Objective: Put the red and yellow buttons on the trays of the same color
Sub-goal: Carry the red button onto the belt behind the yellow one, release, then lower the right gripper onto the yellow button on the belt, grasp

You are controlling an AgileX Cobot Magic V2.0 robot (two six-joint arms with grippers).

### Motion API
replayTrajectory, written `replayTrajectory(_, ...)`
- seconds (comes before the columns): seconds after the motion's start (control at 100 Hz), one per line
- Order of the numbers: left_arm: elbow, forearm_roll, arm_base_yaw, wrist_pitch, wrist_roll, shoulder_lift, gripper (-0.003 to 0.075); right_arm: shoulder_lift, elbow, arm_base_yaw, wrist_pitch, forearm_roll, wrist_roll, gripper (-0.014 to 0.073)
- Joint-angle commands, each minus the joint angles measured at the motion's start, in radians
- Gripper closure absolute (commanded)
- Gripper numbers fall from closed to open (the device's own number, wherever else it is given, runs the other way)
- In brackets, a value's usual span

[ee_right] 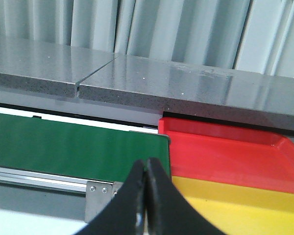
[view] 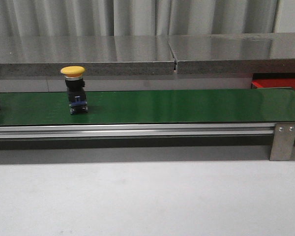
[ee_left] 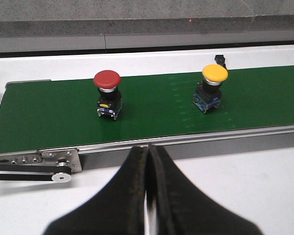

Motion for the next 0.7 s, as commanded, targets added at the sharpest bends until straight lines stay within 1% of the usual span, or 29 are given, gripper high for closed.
replayTrajectory(0.0, -0.027, -0.009, -0.008, -0.065, 0.002, 0.004, 0.0739, -0.007, -0.049, -0.004, -0.055, -0.011, -0.005, 0.0662)
replayTrajectory(0.22, -0.027, -0.009, -0.008, -0.065, 0.002, 0.004, 0.0739, 0.100, -0.159, -0.004, 0.046, -0.011, -0.005, 0.0662)
replayTrajectory(0.44, -0.027, -0.009, -0.008, -0.065, 0.002, 0.004, 0.0739, 0.306, -0.306, -0.004, 0.085, -0.011, -0.005, 0.0662)
replayTrajectory(0.69, -0.027, -0.009, -0.008, -0.065, 0.002, 0.004, 0.0739, 0.575, -0.530, 0.006, 0.274, -0.009, -0.005, 0.0660)
